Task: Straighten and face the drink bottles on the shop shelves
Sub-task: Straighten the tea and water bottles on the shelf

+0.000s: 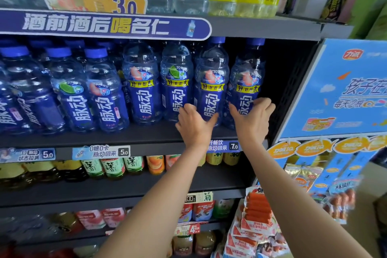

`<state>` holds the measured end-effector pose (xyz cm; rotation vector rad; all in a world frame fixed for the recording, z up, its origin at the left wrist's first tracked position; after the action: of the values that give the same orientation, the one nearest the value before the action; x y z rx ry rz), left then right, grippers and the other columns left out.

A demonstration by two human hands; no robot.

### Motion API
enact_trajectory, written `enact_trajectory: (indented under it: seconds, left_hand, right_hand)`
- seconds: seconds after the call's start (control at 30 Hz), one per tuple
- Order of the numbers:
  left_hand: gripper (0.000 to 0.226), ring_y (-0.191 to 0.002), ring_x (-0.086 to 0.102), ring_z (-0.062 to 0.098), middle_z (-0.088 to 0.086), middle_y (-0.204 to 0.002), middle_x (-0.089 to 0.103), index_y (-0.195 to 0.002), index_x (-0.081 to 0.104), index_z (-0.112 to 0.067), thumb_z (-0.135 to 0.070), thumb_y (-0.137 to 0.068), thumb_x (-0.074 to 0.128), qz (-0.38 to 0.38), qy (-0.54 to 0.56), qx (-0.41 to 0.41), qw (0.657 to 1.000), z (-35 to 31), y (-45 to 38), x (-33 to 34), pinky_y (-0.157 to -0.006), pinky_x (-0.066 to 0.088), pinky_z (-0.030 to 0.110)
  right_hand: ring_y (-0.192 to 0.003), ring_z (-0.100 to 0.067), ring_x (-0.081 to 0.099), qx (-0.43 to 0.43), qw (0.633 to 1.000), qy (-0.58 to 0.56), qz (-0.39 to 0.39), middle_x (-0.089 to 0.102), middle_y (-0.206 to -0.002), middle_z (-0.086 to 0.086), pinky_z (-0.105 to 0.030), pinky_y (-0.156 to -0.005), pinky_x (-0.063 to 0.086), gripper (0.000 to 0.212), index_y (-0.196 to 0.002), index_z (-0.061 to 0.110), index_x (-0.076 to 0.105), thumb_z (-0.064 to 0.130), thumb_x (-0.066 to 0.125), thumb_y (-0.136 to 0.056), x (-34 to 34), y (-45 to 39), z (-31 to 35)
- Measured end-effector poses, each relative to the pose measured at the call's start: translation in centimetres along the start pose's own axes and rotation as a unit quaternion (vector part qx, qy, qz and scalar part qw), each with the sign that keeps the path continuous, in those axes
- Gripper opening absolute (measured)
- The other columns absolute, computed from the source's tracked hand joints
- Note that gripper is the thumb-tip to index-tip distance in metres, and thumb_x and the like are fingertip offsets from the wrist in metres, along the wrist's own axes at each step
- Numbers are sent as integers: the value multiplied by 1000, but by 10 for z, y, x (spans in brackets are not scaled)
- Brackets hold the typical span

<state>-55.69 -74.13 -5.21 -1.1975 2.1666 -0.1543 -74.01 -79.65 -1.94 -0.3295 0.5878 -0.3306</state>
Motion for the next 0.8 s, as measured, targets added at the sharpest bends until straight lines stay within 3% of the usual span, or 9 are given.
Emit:
enact_trajectory:
  seconds: [0.07, 0.13, 0.2, 0.3, 0.37, 0.47, 0.6, 0.8]
  left_hand:
    - [53, -106, 48, 27, 10, -111, 51, -108, 49, -6, -42, -76, 72, -58, 28, 22, 998, 6, -7, -25, -84, 34, 36]
    - [59, -111, 46, 30, 14, -119, 48, -120, 46, -3, -39, -80, 70, -106, 44, -13, 993, 18, -15, -47, -86, 34, 36]
    - [73, -120, 42, 31, 17, -130, 43, -133, 37, 1, -41, -81, 67, -91, 15, -54, 994, 24, -25, -49, -93, 35, 39]
    - [85, -125, 40, 32, 18, -137, 37, -140, 26, 1, -45, -81, 67, -41, -21, -98, 994, 22, -34, -35, -99, 34, 40]
    - [84, -125, 39, 32, 17, -136, 36, -138, 26, 0, -43, -80, 68, -43, -23, -122, 991, 22, -37, -31, -99, 34, 39]
    - [73, -121, 39, 31, 15, -131, 39, -132, 33, -2, -40, -81, 69, -64, -30, -129, 989, 22, -38, -35, -96, 32, 39]
    - [65, -117, 40, 31, 15, -125, 43, -121, 39, -2, -38, -78, 72, -78, -11, -117, 990, 26, -33, -38, -92, 33, 38]
    - [64, -114, 42, 31, 14, -120, 46, -114, 43, -3, -38, -72, 76, -103, -3, -105, 989, 29, -16, -50, -89, 34, 39]
  right_hand:
    - [-80, -19, 45, -38, 999, -25, -18, 42, -116, -9, -29, -62, 32, 50, -109, 5, 41, 36, 69, -82, -4, 7, 15]
    - [-82, -15, 46, -69, 997, -43, -7, 45, -115, -6, -28, -65, 32, 45, -110, 6, 44, 35, 67, -84, 2, 15, 29]
    - [-93, -19, 54, -98, 994, -34, 30, 50, -116, -3, -30, -67, 35, 47, -115, 8, 44, 37, 65, -85, 18, 26, 42]
    - [-104, -28, 58, -102, 989, 64, 89, 42, -131, -6, -36, -70, 42, 71, -134, 8, 32, 45, 64, -84, 46, 33, 49]
    - [-101, -33, 61, -101, 980, 139, 100, 36, -134, -10, -34, -65, 40, 83, -141, 5, 21, 49, 62, -84, 57, 33, 51]
    - [-96, -34, 63, -90, 977, 169, 94, 34, -131, -12, -33, -62, 38, 82, -137, 3, 23, 48, 64, -83, 63, 25, 54]
    - [-95, -36, 62, -49, 987, 125, 86, 36, -123, -11, -34, -61, 37, 61, -117, 4, 34, 43, 66, -83, 64, 25, 46]
    - [-96, -40, 59, -2, 995, 60, 76, 38, -122, -13, -35, -64, 38, 60, -116, 2, 35, 41, 67, -82, 63, 30, 39]
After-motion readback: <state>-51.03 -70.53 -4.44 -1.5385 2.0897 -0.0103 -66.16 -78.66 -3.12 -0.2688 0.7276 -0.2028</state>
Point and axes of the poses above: each hand's wrist, its own y-axis away from the middle knuckle, its own x-axis out of the palm, z = x × y, the point moved 9 cm from there along -y, towards the middle knuckle
